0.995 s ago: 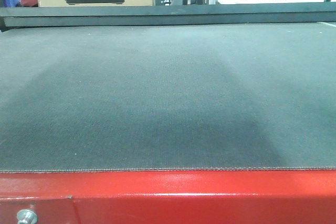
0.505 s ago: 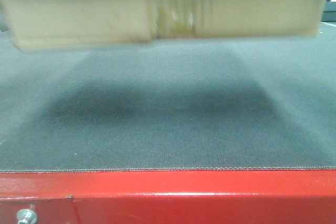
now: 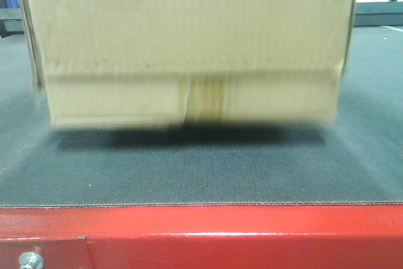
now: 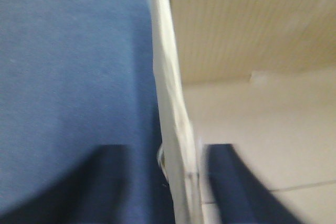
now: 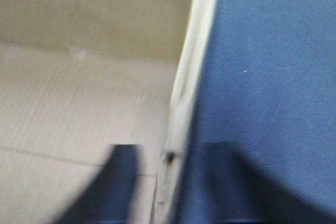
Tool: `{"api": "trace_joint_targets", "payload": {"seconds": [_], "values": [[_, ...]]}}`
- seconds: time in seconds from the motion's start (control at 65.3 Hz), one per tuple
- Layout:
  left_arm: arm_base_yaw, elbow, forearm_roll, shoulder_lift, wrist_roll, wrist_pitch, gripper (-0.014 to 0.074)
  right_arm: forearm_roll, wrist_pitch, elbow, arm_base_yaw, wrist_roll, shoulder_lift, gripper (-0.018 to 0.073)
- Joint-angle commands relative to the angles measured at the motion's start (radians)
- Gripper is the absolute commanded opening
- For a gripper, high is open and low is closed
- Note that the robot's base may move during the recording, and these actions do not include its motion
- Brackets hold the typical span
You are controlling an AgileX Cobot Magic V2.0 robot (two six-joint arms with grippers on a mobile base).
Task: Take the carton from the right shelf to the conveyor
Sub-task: 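Lower the carton onto the grey conveyor belt with both grippers, then open both grippers and withdraw them from the carton walls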
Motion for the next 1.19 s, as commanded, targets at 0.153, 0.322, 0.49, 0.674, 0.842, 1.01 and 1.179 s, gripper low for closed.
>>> {"api": "trace_joint_targets", "payload": {"seconds": [0.153, 0.322, 0.49, 0.674, 0.842, 1.01, 1.179], "values": [[0.005, -0.007, 0.031, -0.057, 0.004, -0.023, 0.0598, -0.024, -0.016, -0.039, -0.007, -0.007, -0.056, 0.0549], [0.013, -0.007, 0.035, -0.136, 0.004, 0.026, 0.0525, -0.026, 0.015, -0.077, -0.034, -0.007, -0.117, 0.0404], [0.072, -0.005, 0.033, -0.193, 0.004, 0.125, 0.024, -0.026, 0.082, -0.077, -0.11, -0.007, -0.185, 0.0027], [0.163, 0.088, 0.03, -0.243, 0.004, 0.124, 0.0002, -0.026, 0.184, -0.061, -0.223, -0.011, -0.203, -0.0076], [0.217, 0.269, 0.022, -0.328, 0.004, 0.042, 0.0015, -0.026, 0.175, 0.062, -0.284, -0.037, -0.219, -0.0078], [0.234, 0.526, 0.014, -0.456, 0.004, -0.105, 0.0015, -0.026, 0.071, 0.274, -0.286, -0.05, -0.281, -0.0078], [0.234, 0.759, 0.016, -0.632, 0.004, -0.248, 0.0015, -0.026, -0.082, 0.51, -0.282, -0.055, -0.411, -0.0078]]}}
